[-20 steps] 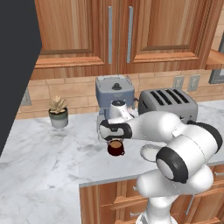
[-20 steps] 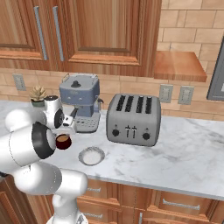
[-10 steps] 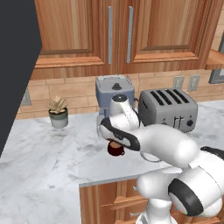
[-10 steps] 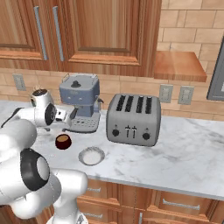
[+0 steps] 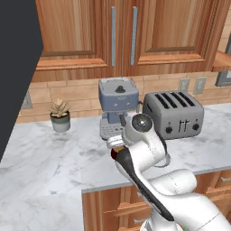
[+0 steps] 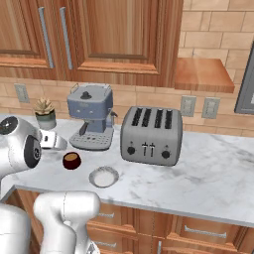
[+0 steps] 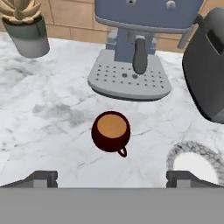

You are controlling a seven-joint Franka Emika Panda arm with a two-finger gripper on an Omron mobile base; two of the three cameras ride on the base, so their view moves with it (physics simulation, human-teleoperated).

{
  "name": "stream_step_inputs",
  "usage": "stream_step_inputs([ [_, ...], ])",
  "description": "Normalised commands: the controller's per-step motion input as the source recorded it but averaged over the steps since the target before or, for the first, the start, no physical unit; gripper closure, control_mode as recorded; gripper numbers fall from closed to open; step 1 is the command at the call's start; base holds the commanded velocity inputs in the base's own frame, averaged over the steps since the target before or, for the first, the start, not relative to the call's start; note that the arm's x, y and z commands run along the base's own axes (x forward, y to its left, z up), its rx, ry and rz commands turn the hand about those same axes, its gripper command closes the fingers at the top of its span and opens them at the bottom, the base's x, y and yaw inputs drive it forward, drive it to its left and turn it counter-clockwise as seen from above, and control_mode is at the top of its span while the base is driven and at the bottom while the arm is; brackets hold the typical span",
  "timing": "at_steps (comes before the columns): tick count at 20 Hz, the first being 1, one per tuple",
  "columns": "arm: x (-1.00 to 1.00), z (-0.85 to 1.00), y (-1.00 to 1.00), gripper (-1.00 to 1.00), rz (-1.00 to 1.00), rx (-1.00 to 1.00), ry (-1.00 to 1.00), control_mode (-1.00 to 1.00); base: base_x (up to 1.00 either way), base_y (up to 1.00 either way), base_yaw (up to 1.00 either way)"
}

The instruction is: Take a sugar cube from the saucer and place it inside the coffee. Then, grab milk from the fridge and place it next to the coffee on the counter to sweeten the coffee.

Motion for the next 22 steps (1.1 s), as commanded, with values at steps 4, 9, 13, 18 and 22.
stream_step_inputs([
  [4, -0.53, 0.86, -0.37, -1.00, 0.00, 0.00, -0.10, -1.00, 0.00, 0.00, 0.00],
  [9, -0.50, 0.47, -0.63, -1.00, 0.00, 0.00, 0.00, -1.00, 0.00, 0.00, 0.00],
  [13, -0.42, 0.14, -0.39, -1.00, 0.00, 0.00, 0.05, -1.00, 0.00, 0.00, 0.00],
  [18, -0.07, -0.39, -0.02, -1.00, 0.00, 0.00, 0.14, -1.00, 0.00, 0.00, 0.00],
  [22, -0.25, -0.12, 0.01, -1.00, 0.00, 0.00, -0.05, -1.00, 0.00, 0.00, 0.00],
])
